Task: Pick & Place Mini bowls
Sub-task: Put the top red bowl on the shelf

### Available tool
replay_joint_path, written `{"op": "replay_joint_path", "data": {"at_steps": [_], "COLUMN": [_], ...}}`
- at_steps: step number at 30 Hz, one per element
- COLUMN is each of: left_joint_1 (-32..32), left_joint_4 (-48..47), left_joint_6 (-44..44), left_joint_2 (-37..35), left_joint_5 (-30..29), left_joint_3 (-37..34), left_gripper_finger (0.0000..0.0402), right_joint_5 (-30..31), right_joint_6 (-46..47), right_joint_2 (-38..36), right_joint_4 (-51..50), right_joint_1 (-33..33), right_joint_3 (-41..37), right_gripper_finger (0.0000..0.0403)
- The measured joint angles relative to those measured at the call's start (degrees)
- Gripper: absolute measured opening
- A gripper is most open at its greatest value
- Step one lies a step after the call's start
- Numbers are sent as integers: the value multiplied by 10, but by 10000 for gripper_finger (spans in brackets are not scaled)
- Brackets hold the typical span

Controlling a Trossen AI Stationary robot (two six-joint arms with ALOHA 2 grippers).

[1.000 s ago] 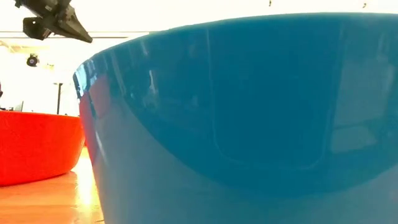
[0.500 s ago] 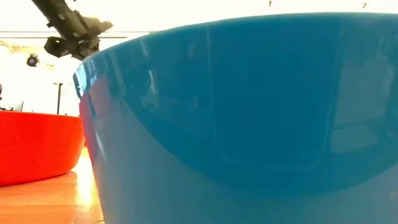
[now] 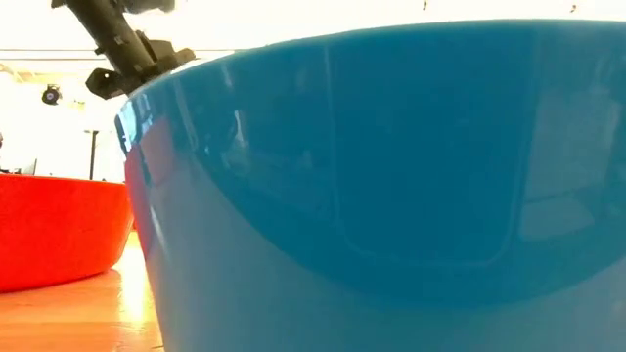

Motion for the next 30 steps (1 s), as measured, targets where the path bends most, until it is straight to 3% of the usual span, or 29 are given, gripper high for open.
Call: {"op": "replay_joint_path", "data": {"at_steps": [8,14,24,30], "left_joint_1": [94,126,176,203], "left_joint_4": [-5,-7,-13,-7], "left_joint_6": [11,41,46,109], "left_joint_2": [80,126,202,252], "left_joint_5": [118,122,122,120], "left_joint_3": [17,29,39,39], "left_gripper_finger": [0,20,112,126], "right_joint_5": [-1,-1,-1,-1], "right_joint_6": [-11,-21,-21,-21], "right_joint_2": [0,0,0,0], "right_joint_4": [4,14,14,14], "right_joint_1": [0,0,0,0], "right_joint_3": [0,0,0,0], "right_gripper_finger": [8,8,8,8]}}
